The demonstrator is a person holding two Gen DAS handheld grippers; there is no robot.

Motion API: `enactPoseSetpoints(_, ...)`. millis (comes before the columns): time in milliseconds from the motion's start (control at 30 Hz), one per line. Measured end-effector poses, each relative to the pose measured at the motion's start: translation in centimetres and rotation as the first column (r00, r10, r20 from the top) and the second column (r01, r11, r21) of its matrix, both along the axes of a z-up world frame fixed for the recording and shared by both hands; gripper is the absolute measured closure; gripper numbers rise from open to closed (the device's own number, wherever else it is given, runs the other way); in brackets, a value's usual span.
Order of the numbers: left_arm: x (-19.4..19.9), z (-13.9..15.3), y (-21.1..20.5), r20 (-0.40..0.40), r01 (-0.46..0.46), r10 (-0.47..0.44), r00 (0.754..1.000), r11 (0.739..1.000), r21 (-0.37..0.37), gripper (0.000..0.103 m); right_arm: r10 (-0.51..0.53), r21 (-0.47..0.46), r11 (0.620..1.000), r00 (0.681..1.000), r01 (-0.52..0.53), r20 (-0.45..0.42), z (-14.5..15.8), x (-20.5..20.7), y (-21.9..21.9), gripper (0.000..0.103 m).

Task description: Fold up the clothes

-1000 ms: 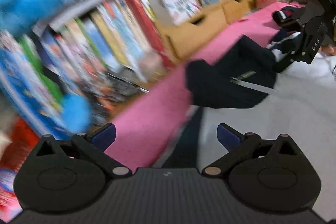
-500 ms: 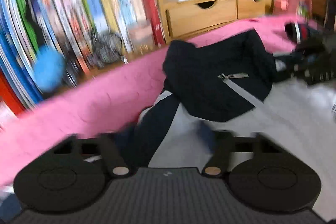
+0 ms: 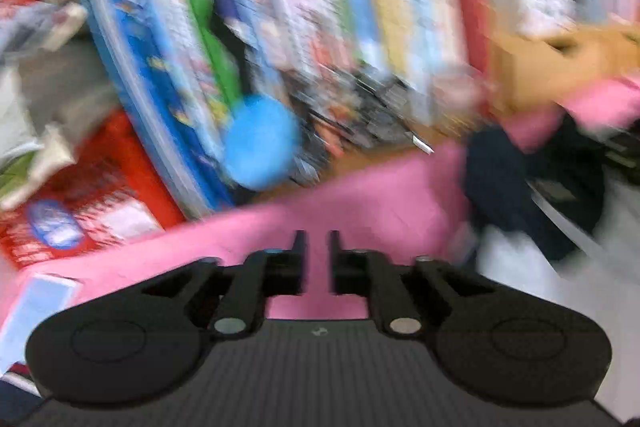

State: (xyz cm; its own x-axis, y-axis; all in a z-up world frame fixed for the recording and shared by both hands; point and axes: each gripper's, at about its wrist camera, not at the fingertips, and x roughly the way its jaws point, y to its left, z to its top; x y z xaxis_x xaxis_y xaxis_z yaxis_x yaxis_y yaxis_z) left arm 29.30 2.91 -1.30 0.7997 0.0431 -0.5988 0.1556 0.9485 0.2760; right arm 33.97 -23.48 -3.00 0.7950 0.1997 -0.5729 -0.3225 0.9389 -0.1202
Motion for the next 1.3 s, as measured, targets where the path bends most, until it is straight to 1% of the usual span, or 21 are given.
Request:
enactPoseSetpoints(67, -1.3, -0.4, 0.2, -0.017, 0.062, -0.061, 0.998, 0.996, 0.061, 0.021, 0.025, 0.002, 1.0, 1.0, -0.025, 0.001, -0.6, -0.5, -0.7, 0.085)
enactPoseSetpoints(100, -1.9, -0.5, 0.3, -0.025, 0.093, -0.091, 0.996, 0.991, 0.091, 0.01, 0.024, 0.013, 1.0, 1.0, -0.024, 0.0, -0.6, -1.0, -1.4, 0.079)
enactPoseSetpoints(133, -2.5, -0.4, 0.9, -0.042, 0.12, -0.118, 0.992, 0.991, 0.065, 0.001, 0.026, 0.027, 0.999, 1.0, -0.025, -0.01, -0.3, -1.6, -2.2, 0.063)
enactPoseSetpoints(167, -3.0, -0.3, 1.4, -0.059, 0.147, -0.145, 0.988, 0.989, 0.033, 0.0, 0.035, 0.029, 0.999, 0.999, -0.034, -0.018, -0.1, -2.2, -3.2, 0.052)
enactPoseSetpoints(200, -3.5, -0.2, 2.0, -0.075, 0.172, -0.172, 0.982, 0.985, 0.002, 0.0, 0.041, 0.029, 0.999, 0.999, -0.041, -0.024, 0.1, -2.8, -4.2, 0.027)
enactPoseSetpoints(233, -4.0, 0.0, 2.6, -0.084, 0.171, -0.172, 0.982, 0.985, -0.022, 0.0, 0.034, 0.021, 0.999, 0.999, -0.034, -0.025, 0.2, -3.6, -5.1, 0.013)
enactPoseSetpoints(367, -7.9, 0.7, 4.9, -0.064, 0.069, -0.071, 0.995, 0.997, -0.032, 0.0, 0.015, 0.036, 0.999, 1.0, -0.014, -0.015, 0.9, -8.0, -9.6, 0.007)
enactPoseSetpoints(433, -10.9, 0.8, 6.0, -0.021, -0.054, 0.054, 0.998, 0.999, 0.0, 0.0, -0.001, 0.042, 0.999, 1.0, 0.001, 0.0, 0.9, -10.4, -11.6, 0.003)
enactPoseSetpoints(500, -14.0, 1.0, 7.5, 0.014, -0.217, 0.217, 0.976, 0.976, -0.014, 0.0, -0.021, 0.041, 0.999, 1.0, 0.021, -0.002, 0.5, -12.1, -12.7, 0.001)
enactPoseSetpoints(567, -17.3, 1.4, 9.4, 0.019, -0.35, 0.354, 0.935, 0.931, -0.102, 0.0, -0.033, 0.032, 0.999, 0.999, 0.034, -0.015, -0.1, -13.1, -13.2, 0.001)
enactPoseSetpoints(633, -19.9, 1.8, 11.2, 0.058, -0.454, 0.465, 0.883, 0.88, -0.141, 0.0, -0.039, 0.017, 0.999, 0.999, 0.04, -0.033, -0.6, -13.6, -13.1, 0.0)
enactPoseSetpoints(767, -21.3, 2.2, 15.2, 0.121, -0.635, 0.654, 0.747, 0.755, -0.161, 0.0, -0.04, -0.035, 0.999, 0.999, 0.039, -0.027, -0.8, -13.7, -11.9, 0.0)
enactPoseSetpoints(867, -19.4, 1.0, 19.0, 0.025, -0.724, 0.747, 0.665, 0.652, -0.225, 0.0, -0.046, -0.032, 0.998, 0.998, 0.045, -0.034, -0.7, -13.5, -11.9, 0.0)
enactPoseSetpoints(967, -17.4, -0.2, 22.7, -0.082, -0.8, 0.817, 0.571, 0.532, -0.277, 0.0, -0.049, -0.021, 0.999, 0.998, 0.049, -0.045, -0.7, -13.3, -12.1, 0.0)
enactPoseSetpoints(1033, -15.8, -0.9, 24.9, -0.107, -0.796, 0.824, 0.557, 0.493, -0.35, 0.0, -0.051, -0.025, 0.998, 0.998, 0.05, -0.043, -0.7, -13.3, -12.1, 0.0)
enactPoseSetpoints(1100, -14.5, -0.8, 26.2, -0.064, -0.789, 0.842, 0.536, 0.473, -0.393, 0.0, -0.052, -0.034, 0.998, 0.998, 0.051, -0.038, -0.7, -13.3, -11.9, 0.0)
enactPoseSetpoints(1133, -13.9, -0.4, 26.3, -0.016, -0.784, 0.853, 0.522, 0.473, -0.402, 0.008, -0.054, -0.039, 0.998, 0.998, 0.052, -0.034, -0.7, -13.4, -11.9, 0.0)
enactPoseSetpoints(1200, -13.0, 0.9, 26.5, 0.104, -0.757, 0.849, 0.517, 0.511, -0.408, 0.033, -0.063, -0.049, 0.997, 0.998, 0.061, -0.027, -0.7, -13.5, -11.7, 0.0)
enactPoseSetpoints(1233, -12.6, 2.0, 26.6, 0.14, -0.753, 0.847, 0.513, 0.523, -0.399, 0.058, -0.068, -0.055, 0.996, 0.997, 0.067, -0.022, -0.7, -13.6, -11.5, 0.0)
enactPoseSetpoints(1267, -12.2, 3.0, 26.8, 0.174, -0.751, 0.843, 0.508, 0.533, -0.39, 0.07, -0.078, -0.069, 0.995, 0.997, 0.077, -0.013, -0.7, -13.7, -11.3, 0.0)
enactPoseSetpoints(1300, -11.8, 4.4, 27.1, 0.211, -0.753, 0.845, 0.491, 0.534, -0.385, 0.074, -0.1, -0.085, 0.992, 0.995, 0.098, -0.009, -0.4, -13.8, -10.9, 0.0)
